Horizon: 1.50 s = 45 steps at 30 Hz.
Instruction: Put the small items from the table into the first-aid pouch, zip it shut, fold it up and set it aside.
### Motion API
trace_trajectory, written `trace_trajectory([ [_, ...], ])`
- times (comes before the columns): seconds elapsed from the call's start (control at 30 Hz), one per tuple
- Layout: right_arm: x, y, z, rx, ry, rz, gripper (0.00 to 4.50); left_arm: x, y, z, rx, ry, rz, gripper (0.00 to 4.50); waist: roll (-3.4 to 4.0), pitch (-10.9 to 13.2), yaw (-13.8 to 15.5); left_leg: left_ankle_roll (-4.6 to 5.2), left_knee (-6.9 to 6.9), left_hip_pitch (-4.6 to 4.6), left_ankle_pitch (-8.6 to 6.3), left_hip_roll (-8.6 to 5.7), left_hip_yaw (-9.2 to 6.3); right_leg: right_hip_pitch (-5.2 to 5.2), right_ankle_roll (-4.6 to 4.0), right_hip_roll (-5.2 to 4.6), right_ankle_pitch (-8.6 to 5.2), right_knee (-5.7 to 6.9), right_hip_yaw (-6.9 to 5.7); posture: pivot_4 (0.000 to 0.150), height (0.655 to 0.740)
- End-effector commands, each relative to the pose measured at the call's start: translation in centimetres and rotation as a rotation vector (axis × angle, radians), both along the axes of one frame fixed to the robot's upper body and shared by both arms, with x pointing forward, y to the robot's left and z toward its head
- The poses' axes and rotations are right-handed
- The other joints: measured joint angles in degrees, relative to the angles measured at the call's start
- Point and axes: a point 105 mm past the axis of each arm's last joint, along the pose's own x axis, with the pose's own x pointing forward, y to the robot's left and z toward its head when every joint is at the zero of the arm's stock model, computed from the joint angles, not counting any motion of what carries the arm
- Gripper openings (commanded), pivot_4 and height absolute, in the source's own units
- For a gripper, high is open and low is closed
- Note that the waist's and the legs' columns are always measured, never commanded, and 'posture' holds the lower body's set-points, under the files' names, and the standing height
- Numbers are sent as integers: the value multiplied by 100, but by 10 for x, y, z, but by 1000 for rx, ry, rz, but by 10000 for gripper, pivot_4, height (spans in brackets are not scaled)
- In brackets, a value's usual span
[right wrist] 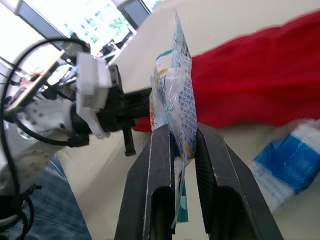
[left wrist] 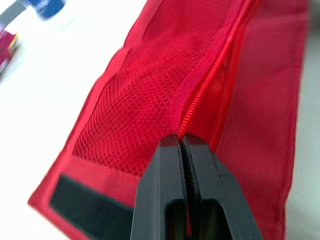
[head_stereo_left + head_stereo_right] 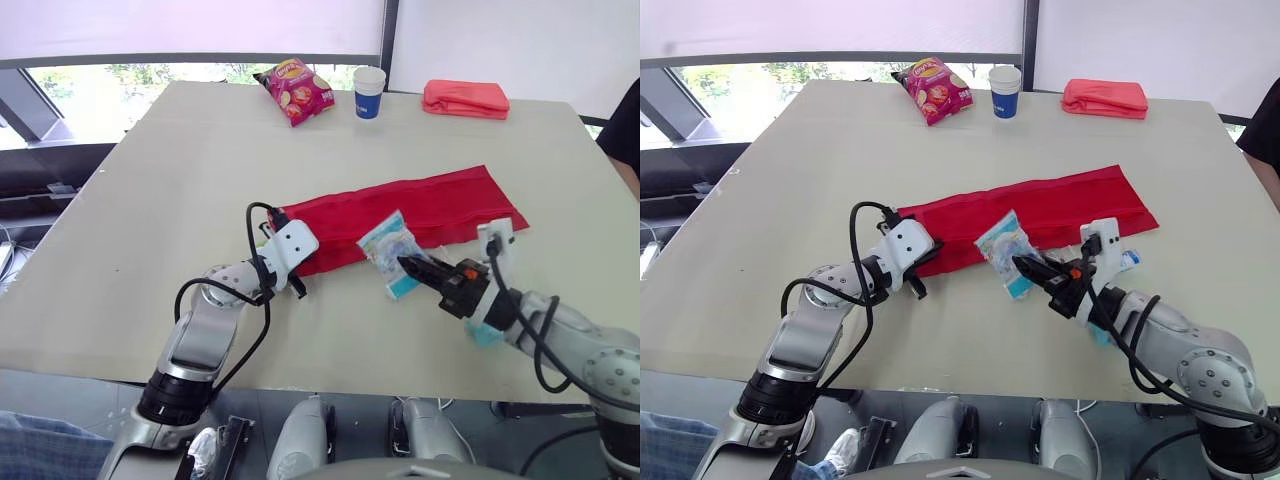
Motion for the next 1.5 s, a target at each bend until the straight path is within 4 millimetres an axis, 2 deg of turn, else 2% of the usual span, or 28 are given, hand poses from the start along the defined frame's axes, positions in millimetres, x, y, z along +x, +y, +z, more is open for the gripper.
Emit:
trace_trajectory([
  [0.03,-6,13,-3,15,44,19,727,-6,-7,16,-7,-44,-27,613,0,0,5,0,0,1,0,1,-2,0,5,17,-4,1,0,1500,7400],
  [0.2,-1,33,-21,30,179,7,727,-11,-5,13,-9,-34,-8,613,1,1,3,-1,1,8,1,4,3,1,11,23,-10,4,5,1500,7400],
  [0.37,15,39,-36,40,280,-49,727,-14,-6,12,-42,-38,-8,613,1,1,16,0,1,5,0,2,3,1,6,19,-7,2,7,1500,7400],
  [0.47,29,49,-35,138,362,-59,727,-17,-5,8,-40,-62,-13,613,2,1,-20,0,1,8,0,3,5,1,5,19,-6,2,8,1500,7400],
  [0.67,33,68,-43,135,448,8,727,-17,-8,8,-51,-93,-24,613,3,2,-16,0,-1,7,0,7,4,0,-6,22,0,4,8,1500,7400],
  [0.93,49,82,-34,252,517,-12,727,-24,-8,3,-42,-94,-33,613,4,3,-89,0,-1,7,0,8,3,-1,-4,20,2,5,7,1500,7400],
  [1.13,60,80,-19,381,506,-48,727,-26,-4,-3,-21,-74,-37,613,6,3,-139,0,-2,5,0,8,3,-2,-1,18,4,5,7,1500,7400],
  [1.23,69,76,-23,361,505,-100,727,-26,-7,-2,-24,-84,-62,613,8,5,-141,-1,-3,5,0,8,3,-2,-3,17,3,5,7,1500,7400],
  [1.4,69,95,-19,363,509,-59,727,-26,-11,-2,-26,-88,-93,613,10,6,-143,-1,-5,5,0,11,4,-6,-4,14,2,5,7,1500,7400],
  [1.5,66,107,-23,315,507,-26,727,-24,-12,-1,-28,-105,-102,613,12,7,-145,-1,-9,4,0,11,5,-8,-3,14,3,5,7,1500,7400],
])
